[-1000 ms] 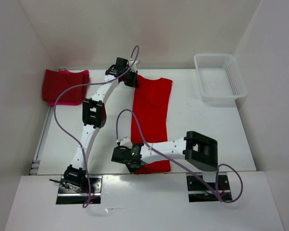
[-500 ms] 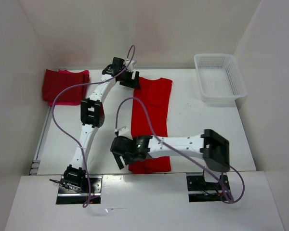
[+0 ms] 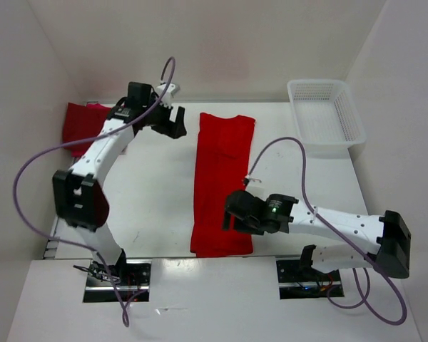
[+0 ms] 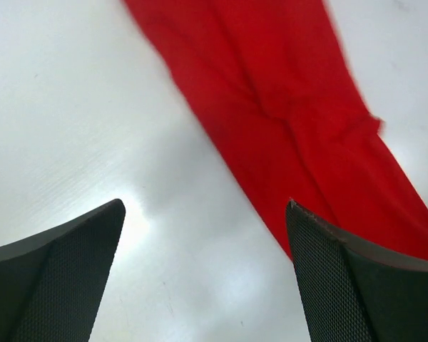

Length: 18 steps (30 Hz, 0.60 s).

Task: Fold and stack the t-shirts
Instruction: Grab the bottom of the folded rectangular tshirt with both arms

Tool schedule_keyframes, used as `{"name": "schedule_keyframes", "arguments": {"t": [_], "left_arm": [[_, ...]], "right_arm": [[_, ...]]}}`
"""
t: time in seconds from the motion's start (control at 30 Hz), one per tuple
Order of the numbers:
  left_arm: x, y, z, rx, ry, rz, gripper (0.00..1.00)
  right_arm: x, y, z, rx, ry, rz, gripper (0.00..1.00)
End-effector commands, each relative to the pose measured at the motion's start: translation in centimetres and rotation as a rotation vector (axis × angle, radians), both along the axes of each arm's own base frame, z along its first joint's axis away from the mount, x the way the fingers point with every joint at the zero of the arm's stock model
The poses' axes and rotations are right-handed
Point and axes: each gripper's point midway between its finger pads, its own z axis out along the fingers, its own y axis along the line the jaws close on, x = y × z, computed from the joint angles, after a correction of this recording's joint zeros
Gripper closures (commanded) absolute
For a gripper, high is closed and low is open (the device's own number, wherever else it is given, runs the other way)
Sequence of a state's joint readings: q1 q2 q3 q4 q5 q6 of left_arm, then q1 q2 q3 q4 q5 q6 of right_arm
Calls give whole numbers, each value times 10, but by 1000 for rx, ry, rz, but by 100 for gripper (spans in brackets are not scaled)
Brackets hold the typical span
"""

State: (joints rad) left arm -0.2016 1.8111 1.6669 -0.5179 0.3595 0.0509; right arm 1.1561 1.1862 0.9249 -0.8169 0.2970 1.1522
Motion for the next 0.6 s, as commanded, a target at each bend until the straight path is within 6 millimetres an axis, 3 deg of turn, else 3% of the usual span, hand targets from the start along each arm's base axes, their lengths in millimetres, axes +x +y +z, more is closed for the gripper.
{"name": "schedule_keyframes", "arguments": {"t": [0.0,0.03,0.1,0.13,0.17,0.2,0.23,0.3,0.33,0.4,0.57], "left_arm": [[-66,-14,0,2,21,-184,1],[-94,-10,-29,10,116,-207,1],[-147,-19,-49,21,211,-329,1],[-165,-19,-60,32,256,-350,2],[-194,-21,-83,41,336,-389,2],[-212,-20,-86,43,364,-419,5],[-218,-22,-89,41,362,-443,10],[-229,-33,-75,30,305,-519,20],[-237,-38,-77,47,272,-577,26],[-250,-56,-70,83,165,-666,26],[-267,-67,-86,191,164,-737,18]], "right_arm": [[-7,-32,-13,-4,76,-181,16],[-11,-40,-21,-21,89,-195,16],[-14,-49,-28,-25,122,-235,19],[-17,-57,-38,-44,140,-245,21],[-19,-58,-42,-43,153,-251,22],[-23,-59,-46,-46,171,-255,24],[-24,-62,-52,-55,175,-256,31],[-24,-58,-55,-45,184,-262,36],[-24,-57,-57,-51,186,-262,36],[-24,-57,-63,-60,193,-271,36],[-23,-50,-81,-52,222,-289,36]]}}
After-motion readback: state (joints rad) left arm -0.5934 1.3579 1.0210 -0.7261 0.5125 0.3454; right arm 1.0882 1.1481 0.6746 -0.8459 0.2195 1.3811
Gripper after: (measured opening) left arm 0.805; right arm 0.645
